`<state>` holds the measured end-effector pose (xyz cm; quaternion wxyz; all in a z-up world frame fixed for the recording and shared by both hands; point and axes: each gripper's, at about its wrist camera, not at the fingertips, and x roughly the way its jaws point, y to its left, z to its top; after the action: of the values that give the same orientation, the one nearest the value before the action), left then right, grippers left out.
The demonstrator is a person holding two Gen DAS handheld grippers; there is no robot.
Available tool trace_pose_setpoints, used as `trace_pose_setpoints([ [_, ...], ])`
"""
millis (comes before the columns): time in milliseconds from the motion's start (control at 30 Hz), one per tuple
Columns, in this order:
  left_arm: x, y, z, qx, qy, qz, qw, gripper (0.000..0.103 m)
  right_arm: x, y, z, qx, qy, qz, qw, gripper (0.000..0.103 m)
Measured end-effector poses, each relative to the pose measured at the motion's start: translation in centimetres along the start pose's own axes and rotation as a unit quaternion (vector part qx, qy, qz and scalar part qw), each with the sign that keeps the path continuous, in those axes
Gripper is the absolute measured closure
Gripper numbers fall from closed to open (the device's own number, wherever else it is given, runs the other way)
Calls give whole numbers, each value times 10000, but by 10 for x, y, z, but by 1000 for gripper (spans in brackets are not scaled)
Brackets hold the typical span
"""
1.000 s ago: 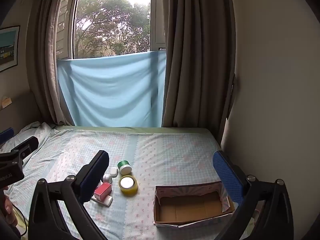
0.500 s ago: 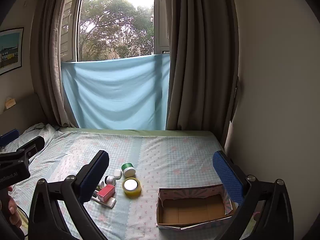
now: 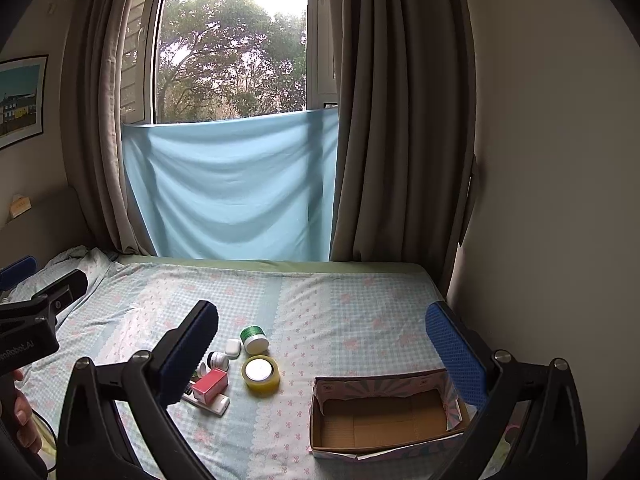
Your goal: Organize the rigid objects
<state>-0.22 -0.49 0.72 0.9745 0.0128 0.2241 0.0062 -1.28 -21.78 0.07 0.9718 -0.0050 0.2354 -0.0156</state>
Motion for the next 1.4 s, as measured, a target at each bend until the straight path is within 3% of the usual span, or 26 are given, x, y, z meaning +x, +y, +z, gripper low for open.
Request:
trace_pose_setpoints([
  [1400, 6, -2, -4, 20, 28, -61, 10000, 0, -2, 2, -2, 10, -94, 96, 9999, 0],
])
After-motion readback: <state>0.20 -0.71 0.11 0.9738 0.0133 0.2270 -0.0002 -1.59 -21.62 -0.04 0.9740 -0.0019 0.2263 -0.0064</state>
